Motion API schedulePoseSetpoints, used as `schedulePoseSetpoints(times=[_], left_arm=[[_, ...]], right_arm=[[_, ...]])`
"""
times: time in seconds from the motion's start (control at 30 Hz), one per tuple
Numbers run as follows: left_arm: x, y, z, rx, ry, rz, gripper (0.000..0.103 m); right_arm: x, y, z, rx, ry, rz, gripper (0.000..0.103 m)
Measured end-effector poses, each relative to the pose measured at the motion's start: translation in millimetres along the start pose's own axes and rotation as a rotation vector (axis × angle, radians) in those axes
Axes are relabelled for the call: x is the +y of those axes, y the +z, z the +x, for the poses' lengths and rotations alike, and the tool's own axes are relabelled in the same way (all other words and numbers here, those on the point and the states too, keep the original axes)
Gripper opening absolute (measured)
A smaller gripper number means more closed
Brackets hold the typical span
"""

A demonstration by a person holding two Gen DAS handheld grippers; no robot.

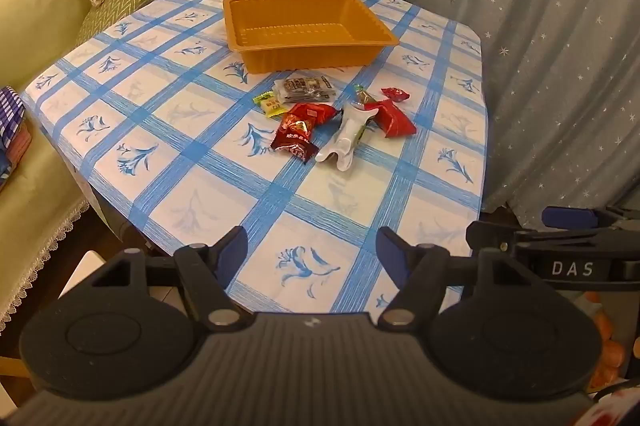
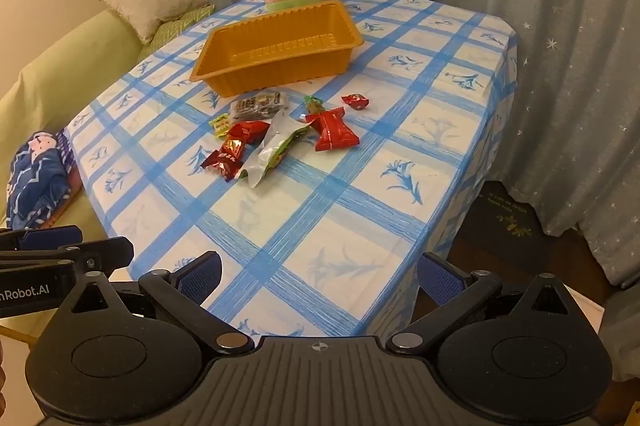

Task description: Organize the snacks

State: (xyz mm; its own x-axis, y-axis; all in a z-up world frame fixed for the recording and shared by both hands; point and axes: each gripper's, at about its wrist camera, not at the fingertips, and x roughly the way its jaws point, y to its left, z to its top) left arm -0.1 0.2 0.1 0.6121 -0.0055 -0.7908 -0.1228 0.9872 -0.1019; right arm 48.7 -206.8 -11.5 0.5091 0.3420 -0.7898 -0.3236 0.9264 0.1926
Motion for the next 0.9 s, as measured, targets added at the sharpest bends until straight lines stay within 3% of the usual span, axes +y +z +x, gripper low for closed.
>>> schedulePoseSetpoints(times=[0.9], left_arm=[[0.0, 0.1, 0.1, 0.004, -0.002, -0.001, 0.069]], right_arm=[[-1.3, 2.0, -1.7, 0.004, -0.001, 0.002, 0.103]])
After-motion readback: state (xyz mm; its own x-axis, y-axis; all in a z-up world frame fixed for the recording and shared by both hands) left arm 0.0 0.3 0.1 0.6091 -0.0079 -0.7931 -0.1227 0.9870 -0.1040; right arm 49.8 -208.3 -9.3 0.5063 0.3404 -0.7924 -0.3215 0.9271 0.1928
